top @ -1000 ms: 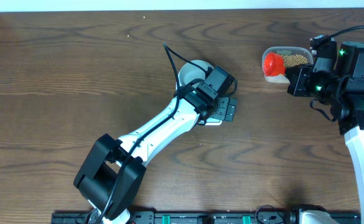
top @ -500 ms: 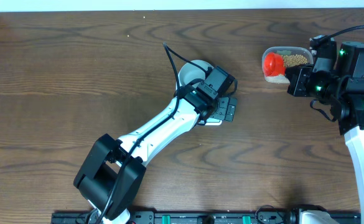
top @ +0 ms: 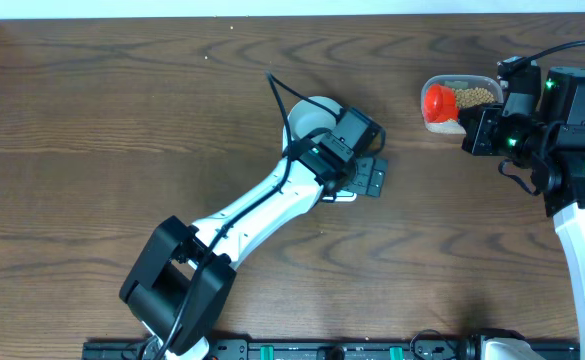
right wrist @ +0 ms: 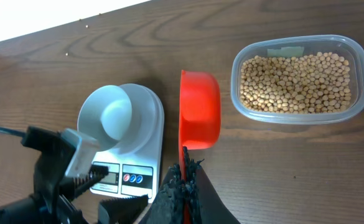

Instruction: Scoop item into bowl and weigh 50g on scale

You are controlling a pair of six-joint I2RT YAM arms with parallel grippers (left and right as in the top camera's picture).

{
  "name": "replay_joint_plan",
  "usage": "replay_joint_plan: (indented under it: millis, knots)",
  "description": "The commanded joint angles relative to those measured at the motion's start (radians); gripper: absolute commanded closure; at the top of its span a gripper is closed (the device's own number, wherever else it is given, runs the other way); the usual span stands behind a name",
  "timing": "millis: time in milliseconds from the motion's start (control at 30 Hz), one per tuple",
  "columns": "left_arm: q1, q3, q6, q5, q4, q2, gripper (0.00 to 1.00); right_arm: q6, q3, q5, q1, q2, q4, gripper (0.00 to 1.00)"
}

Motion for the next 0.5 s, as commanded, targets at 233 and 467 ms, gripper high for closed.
replay_joint_plan:
  millis: [233, 467]
  knots:
    - [-0.023, -0.005, -0.009, 0.018, 0.000, 0.037, 0.02, -0.014, 0.013, -0.003, -0.003, 0.000, -0.003, 0.99]
    - [-0.023, -0.008, -0.009, 0.014, -0.011, 0.043, 0.02, -0.014, 0.013, -0.003, -0.003, 0.000, -0.005, 0.99]
